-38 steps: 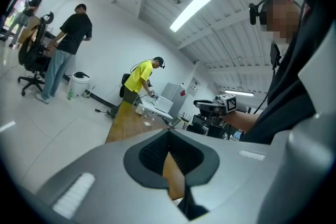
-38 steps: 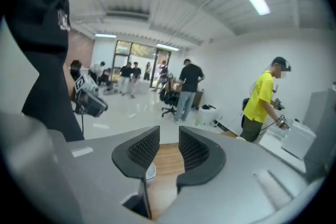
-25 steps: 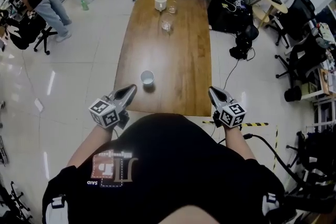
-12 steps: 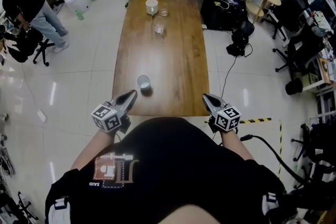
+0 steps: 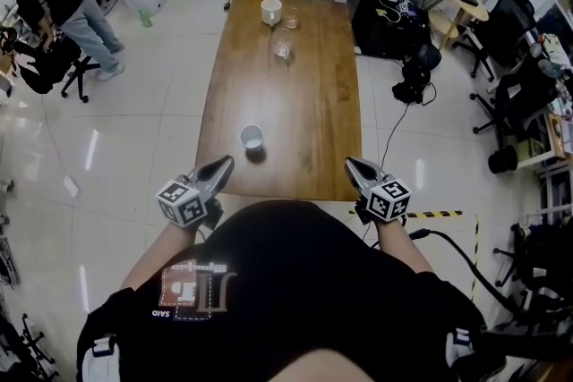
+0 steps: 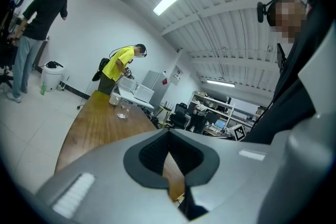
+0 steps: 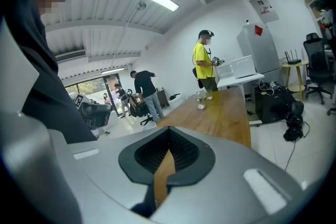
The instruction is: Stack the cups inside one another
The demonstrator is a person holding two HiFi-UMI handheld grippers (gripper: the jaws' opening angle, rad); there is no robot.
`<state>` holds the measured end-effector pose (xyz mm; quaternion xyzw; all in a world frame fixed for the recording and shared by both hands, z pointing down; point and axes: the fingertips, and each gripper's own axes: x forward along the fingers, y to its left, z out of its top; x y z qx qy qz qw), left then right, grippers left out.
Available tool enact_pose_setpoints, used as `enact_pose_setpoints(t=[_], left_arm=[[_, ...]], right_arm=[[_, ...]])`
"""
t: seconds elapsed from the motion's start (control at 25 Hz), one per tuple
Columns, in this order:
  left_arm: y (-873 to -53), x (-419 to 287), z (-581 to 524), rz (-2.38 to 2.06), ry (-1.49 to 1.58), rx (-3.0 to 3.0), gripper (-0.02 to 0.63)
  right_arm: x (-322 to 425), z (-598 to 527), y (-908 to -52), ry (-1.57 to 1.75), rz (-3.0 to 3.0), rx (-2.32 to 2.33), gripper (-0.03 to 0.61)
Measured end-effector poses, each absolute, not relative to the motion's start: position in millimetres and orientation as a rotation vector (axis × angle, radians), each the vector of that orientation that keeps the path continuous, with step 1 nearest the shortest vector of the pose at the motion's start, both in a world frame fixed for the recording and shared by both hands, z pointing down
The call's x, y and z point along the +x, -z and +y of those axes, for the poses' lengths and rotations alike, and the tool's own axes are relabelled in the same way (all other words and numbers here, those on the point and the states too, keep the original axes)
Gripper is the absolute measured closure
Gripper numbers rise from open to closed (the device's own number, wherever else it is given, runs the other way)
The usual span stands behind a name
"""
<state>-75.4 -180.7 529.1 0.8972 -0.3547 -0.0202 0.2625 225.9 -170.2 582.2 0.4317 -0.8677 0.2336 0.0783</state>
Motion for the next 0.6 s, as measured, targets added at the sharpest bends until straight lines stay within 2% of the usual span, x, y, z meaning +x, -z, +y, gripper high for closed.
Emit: enact_pose_setpoints(t=[0.4, 0.6], left_arm=[[-533.6, -66.2, -166.2, -0.926, 0.056, 2.416, 0.612], [-532.8, -85.6, -175.5, -0.905, 0.059, 2.415, 0.612]], right_arm=[[227.1, -174.4, -582.0, -0.678, -2.556, 1.278, 0.566], [210.1, -175.9, -587.0, -0.686, -2.538, 1.291, 0.566]])
